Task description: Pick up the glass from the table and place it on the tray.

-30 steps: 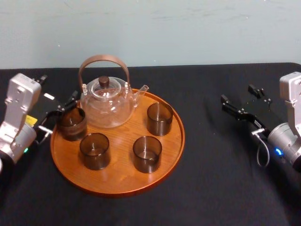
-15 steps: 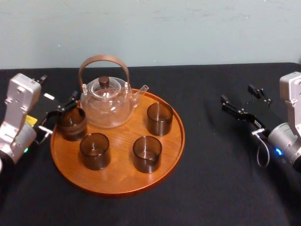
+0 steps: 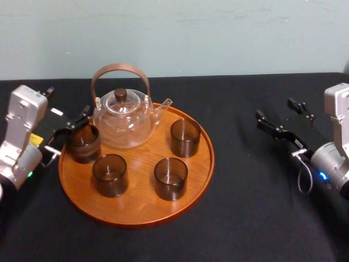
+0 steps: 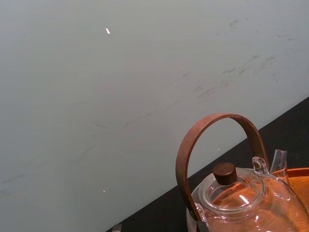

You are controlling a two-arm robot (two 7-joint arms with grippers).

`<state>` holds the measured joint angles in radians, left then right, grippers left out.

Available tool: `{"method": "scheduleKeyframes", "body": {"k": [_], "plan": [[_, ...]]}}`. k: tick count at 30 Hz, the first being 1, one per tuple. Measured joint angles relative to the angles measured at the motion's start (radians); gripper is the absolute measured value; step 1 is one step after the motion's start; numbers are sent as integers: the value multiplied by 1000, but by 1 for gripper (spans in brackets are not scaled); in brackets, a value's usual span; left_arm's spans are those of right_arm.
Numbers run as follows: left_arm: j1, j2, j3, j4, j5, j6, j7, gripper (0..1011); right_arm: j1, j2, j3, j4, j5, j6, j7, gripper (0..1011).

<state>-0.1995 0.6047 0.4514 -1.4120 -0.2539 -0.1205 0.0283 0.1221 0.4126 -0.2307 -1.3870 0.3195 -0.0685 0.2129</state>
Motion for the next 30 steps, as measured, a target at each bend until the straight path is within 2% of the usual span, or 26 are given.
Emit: {"method": "scheduleKeyframes", "body": {"k": [30], "plan": [[0,0,0,0,0,0,0,1001,0,0,0,0,1,0,0,1002]]}}
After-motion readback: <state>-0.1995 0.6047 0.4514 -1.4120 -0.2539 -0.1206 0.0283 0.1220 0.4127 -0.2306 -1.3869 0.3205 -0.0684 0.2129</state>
